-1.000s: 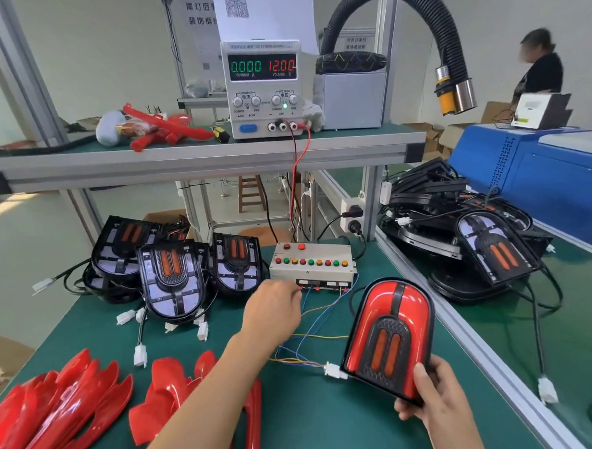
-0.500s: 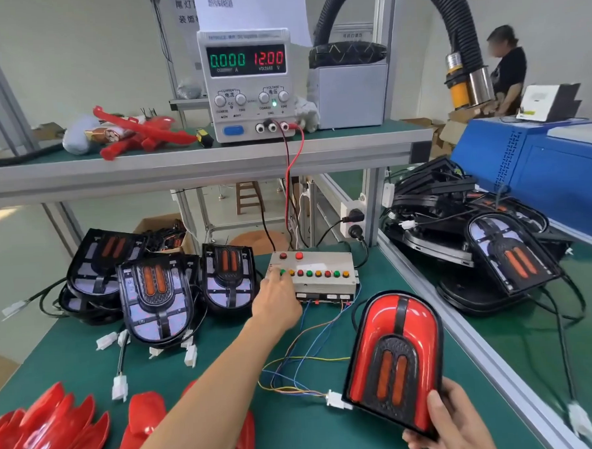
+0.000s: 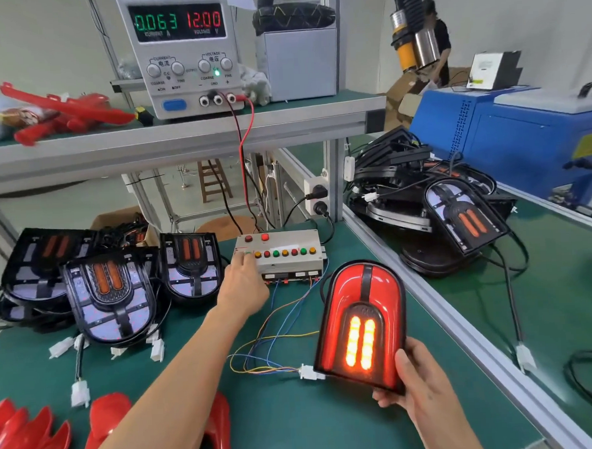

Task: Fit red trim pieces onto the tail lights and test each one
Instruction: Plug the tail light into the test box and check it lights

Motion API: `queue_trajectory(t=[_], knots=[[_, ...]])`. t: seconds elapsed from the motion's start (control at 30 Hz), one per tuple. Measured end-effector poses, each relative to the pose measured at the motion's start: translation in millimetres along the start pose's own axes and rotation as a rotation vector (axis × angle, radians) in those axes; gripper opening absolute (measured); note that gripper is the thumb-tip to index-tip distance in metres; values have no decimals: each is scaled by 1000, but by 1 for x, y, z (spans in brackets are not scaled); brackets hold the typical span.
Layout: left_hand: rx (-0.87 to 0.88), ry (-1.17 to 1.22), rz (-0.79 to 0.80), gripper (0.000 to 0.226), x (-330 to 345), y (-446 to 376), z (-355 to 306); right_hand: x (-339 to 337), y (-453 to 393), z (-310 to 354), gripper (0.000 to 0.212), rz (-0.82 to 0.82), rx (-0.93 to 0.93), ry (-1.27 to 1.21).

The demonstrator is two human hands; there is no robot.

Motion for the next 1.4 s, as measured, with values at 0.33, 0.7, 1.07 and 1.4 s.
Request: queue_trajectory(t=[0.33,0.7,1.07,1.4], knots=[[-11,38,4,68,5,5,-1,-3,-1,-4,40,-24,8,16],[-61,-60,-10,68,9,1,-9,0,1,0,39,-12,8,-12],[-40,23,-41,66,14,-5,-3,0,2,1,40,-19,-7,7],[-40,-23,-87,51,5,-5,-7,-2,0,-1,40,-18,-5,-21]])
Point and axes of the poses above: each hand's wrist, its own y-axis away from the middle knuckle, its own x-axis out of the palm, z = x × y, the point moved 7 cm from there along -y, towards the middle knuckle, and after that the axes turned 14 degrees about z, right-handed, at the moved point
